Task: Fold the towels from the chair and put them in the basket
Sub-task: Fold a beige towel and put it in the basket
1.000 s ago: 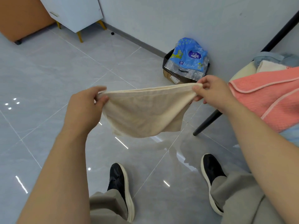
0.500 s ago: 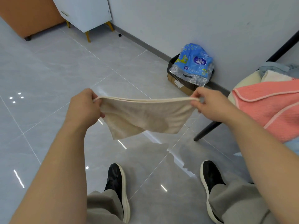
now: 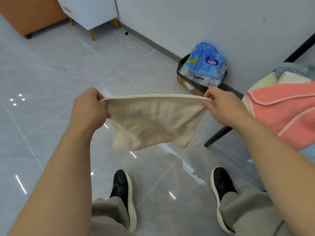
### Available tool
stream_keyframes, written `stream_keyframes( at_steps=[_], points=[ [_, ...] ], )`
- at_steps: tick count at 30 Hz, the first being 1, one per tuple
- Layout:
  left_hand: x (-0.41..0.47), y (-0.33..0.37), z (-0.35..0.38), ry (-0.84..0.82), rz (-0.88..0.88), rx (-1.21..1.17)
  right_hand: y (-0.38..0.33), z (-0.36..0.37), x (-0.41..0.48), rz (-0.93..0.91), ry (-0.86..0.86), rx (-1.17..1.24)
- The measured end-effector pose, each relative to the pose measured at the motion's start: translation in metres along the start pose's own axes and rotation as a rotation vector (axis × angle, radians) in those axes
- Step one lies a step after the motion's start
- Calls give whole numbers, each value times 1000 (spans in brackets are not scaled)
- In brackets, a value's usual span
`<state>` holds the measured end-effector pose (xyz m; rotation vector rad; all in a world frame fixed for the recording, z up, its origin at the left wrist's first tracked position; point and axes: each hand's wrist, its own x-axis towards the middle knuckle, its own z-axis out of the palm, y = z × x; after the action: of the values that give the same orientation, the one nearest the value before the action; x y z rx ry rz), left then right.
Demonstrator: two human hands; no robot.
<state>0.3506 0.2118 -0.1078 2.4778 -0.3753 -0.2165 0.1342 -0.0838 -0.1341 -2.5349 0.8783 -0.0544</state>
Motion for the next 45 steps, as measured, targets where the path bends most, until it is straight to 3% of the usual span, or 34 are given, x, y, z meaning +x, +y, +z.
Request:
stream_keyframes(
  at_steps=[3,6,9,15,21,24,29,34,38,45],
  points=[
    [-1,-1,0,-57,-45,-30,-3,-2,-1,26,-40,59],
    [-2,1,0,-40,-37,-93,2,1,-1,35,24,-23],
    [-1,2,-2,-24,-44,-147,2,1,0,39,32,94],
    [1,2,-1,-55,-56,-181,4,3,2,0,30,1],
    [1,7,2,-108,-162,-387,1,3,2,-5,-9,-44],
    [4,5,3,-70,-202,-342,-12,-8,-8,-39,-187,35],
    [0,8,0,78,-102,29,-46,-1,-29,-135,-633,249],
    [4,-3,-6,163,-125,141,-62,14,-40,-217,-824,100],
    [-2,2,-2,93,-84,144,-72,24,-47,-264,-812,45],
    [-9,18,21,-64,271,125,-92,23,-47,-461,-545,137]
  ],
)
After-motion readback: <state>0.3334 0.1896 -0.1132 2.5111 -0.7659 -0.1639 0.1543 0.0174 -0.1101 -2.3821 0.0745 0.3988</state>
